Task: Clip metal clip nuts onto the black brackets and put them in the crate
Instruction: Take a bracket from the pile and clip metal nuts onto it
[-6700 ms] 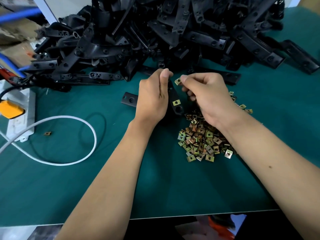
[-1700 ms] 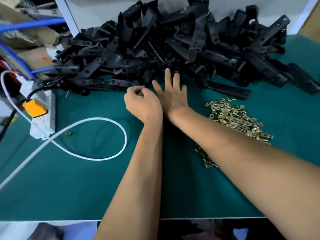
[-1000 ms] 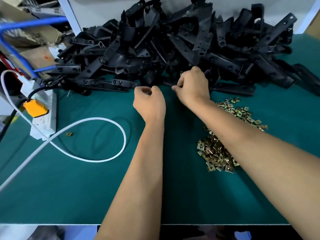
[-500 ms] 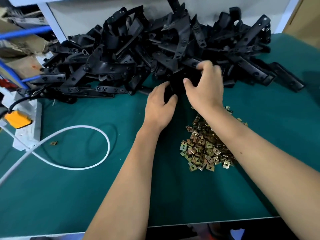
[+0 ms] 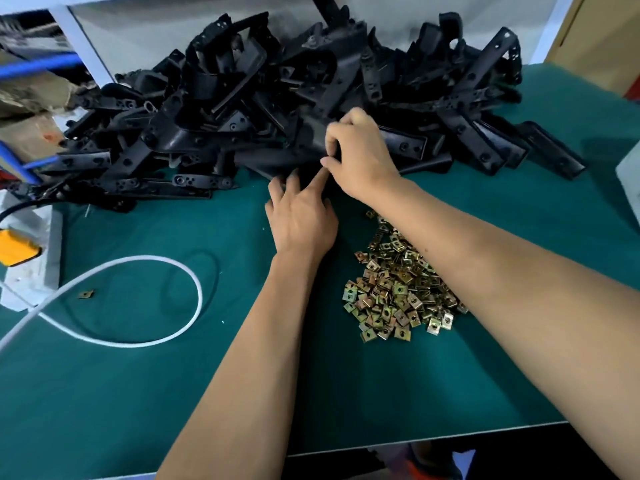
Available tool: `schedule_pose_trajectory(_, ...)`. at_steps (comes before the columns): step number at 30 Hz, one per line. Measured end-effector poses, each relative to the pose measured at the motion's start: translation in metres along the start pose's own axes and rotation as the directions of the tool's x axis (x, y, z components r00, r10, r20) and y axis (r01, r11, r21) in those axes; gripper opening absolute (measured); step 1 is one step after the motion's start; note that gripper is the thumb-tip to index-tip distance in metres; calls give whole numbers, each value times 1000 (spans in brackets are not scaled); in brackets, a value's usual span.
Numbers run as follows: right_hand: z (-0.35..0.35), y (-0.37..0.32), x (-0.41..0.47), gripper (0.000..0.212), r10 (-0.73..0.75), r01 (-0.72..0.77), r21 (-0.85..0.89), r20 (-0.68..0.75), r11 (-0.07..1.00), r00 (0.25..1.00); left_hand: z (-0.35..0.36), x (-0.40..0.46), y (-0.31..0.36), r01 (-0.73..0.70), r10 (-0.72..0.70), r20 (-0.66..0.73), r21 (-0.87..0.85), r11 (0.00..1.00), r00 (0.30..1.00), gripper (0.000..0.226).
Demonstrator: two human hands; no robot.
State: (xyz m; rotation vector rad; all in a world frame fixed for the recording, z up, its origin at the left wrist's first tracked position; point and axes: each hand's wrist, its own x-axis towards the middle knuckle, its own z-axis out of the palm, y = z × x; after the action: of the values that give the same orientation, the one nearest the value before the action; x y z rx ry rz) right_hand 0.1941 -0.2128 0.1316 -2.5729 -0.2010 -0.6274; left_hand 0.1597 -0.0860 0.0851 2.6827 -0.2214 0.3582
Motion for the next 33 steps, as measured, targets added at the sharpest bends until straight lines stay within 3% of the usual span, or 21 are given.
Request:
schedule_pose_trajectory(5, -5, 10, -9, 17, 108, -82, 194, -126, 978, 986, 2, 6, -3, 102, -102, 5, -63, 993, 995, 49)
schedule_pose_trajectory(7, -8, 8, -17, 17, 165, -91, 313, -219, 945, 962, -3, 9, -5, 64, -88, -104, -214, 975, 991, 49)
schedule_pose_trajectory(8, -10, 5, -21, 17, 191, -90, 377, -241, 922, 952, -7, 10, -4, 14, -81, -163, -378, 926, 983, 48)
schedule_pose_trajectory(9, -12, 2, -25, 18, 210, -92, 445, -223, 891, 952, -10, 10, -3, -31, -105, -193, -594, 804, 976, 46)
schedule_pose_trajectory(10, -14, -2, -29, 19, 209, -95, 512, -171, 854, 963, -15, 7, 2, -46, -147, -168, -795, 605, 975, 46)
schedule_pose_trajectory(11, -16, -5, -34, 20, 180, -93, 559, -102, 824, 978, -18, 4, 6, -30, -178, -111, -913, 407, 978, 50)
schedule_pose_trajectory(12, -18, -7, -38, 21, 127, -84, 578, -34, 812, 991, -20, 3, 8, -16, -195, -73, -961, 276, 978, 52)
schedule_pose_trajectory(16, -33, 1, -51, 14, -62, -37, 453, 201, 891, 978, -17, -1, 13, 52, -206, 2, -970, 236, 979, 16)
schedule_pose_trajectory(19, -44, 16, -65, 13, -111, 44, 317, 197, 947, 974, -11, -5, 19, 121, -279, 66, -975, 185, 958, 17)
schedule_pose_trajectory(22, -53, 40, -80, 16, 5, -21, 204, 77, 979, 997, -10, -8, 25, 163, -268, 143, -985, 55, 953, 13)
schedule_pose_trajectory(25, -58, 54, -82, 16, 118, -121, 35, 84, 992, 989, -10, -12, 30, 252, -192, 258, -966, -55, 947, 25)
schedule_pose_trajectory(27, -53, 50, -83, 28, 133, -123, -76, 149, 990, 980, -7, -13, 31, 283, -196, 290, -957, -65, 937, 30)
schedule_pose_trajectory(31, -36, 34, -87, 64, 118, -46, -271, 256, 961, 959, -2, -10, 28, 236, -258, 244, -970, -61, 935, 16)
schedule_pose_trajectory(33, -32, 29, -87, 65, 69, 12, -289, 271, 957, 960, 0, -8, 26, 208, -305, 225, -974, -88, 925, 18)
